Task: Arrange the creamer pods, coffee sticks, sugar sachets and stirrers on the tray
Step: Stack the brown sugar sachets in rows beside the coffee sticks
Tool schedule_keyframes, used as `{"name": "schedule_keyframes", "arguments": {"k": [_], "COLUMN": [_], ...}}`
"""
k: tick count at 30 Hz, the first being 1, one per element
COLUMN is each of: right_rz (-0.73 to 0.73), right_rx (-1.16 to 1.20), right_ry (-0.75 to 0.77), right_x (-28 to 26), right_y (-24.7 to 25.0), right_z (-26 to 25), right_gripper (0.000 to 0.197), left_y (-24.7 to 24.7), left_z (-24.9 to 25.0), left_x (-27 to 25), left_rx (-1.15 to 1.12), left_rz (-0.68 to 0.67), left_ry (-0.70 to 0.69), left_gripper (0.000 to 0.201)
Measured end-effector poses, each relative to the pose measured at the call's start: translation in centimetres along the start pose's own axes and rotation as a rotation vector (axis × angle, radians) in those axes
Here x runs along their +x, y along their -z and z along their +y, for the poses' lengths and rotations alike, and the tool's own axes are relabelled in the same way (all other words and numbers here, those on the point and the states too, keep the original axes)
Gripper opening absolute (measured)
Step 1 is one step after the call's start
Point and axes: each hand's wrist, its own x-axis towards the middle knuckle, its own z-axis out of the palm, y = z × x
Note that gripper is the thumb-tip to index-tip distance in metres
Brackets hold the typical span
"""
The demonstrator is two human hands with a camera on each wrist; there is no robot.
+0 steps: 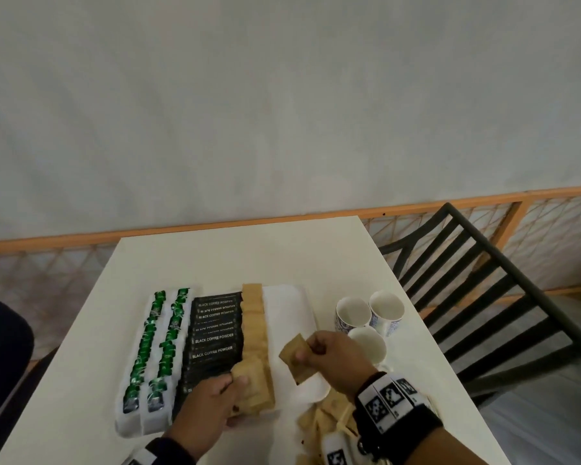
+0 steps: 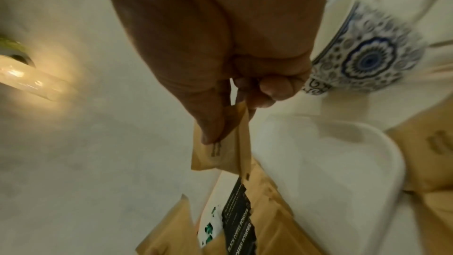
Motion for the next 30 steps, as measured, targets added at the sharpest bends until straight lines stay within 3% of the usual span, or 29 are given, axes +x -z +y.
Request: {"name": "schedule_keyframes", "arguments": {"k": [3, 5, 11, 14, 15, 17, 19, 23, 30], "right_rz": [0.027, 0.04, 0.079, 0.07, 0.077, 0.115, 0.105, 0.138, 0.123], "right_rx": [0.023, 0.079, 0.114, 0.112, 0.113, 0.073, -0.017, -0.201, -0.295], "right_ry": [-0.068, -0.131, -0.227, -0.252, -0.256, -0.251, -0.25, -0.218, -0.212], "right_x": [3.2, 5.4, 13.2, 16.1, 16.9, 17.9, 19.0, 20.4, 21.3], "right_y": [-0.9, -1.4, -2.7, -3.1, -3.2, -3.1, -3.4, -3.7, -4.6], "right_z": [-0.7, -1.2, -0.5, -0.2, 0.0, -0.5, -0.2, -0.2, 0.1], "right_gripper": [0.021, 0.018, 0.007, 0.008, 0.011, 0.016, 0.019, 0.016, 0.02], "left_y": [1.1, 1.7, 3.5, 5.0, 5.4, 5.4, 4.7, 4.6, 4.1], "left_z": [0.4, 1.2, 2.6, 3.7, 3.4, 3.2, 3.3, 3.6, 3.5], "left_x": [2.1, 3.6, 6.6, 7.0, 7.5, 8.5, 9.6, 11.0, 11.6], "left_rx": [0.092, 0.112, 0.162, 0.107, 0.066, 0.066, 0.098, 0.037, -0.073], "left_rz": [0.047, 0.072, 0.068, -0.136, -0.139, -0.075, 0.051, 0.074, 0.133], "left_ry": [0.007, 0.029, 0.086, 0.123, 0.105, 0.064, 0.109, 0.196, 0.134], "left_gripper": [0.033, 0.026, 0.033, 0.023, 0.02, 0.018, 0.023, 0.025, 0.022]}}
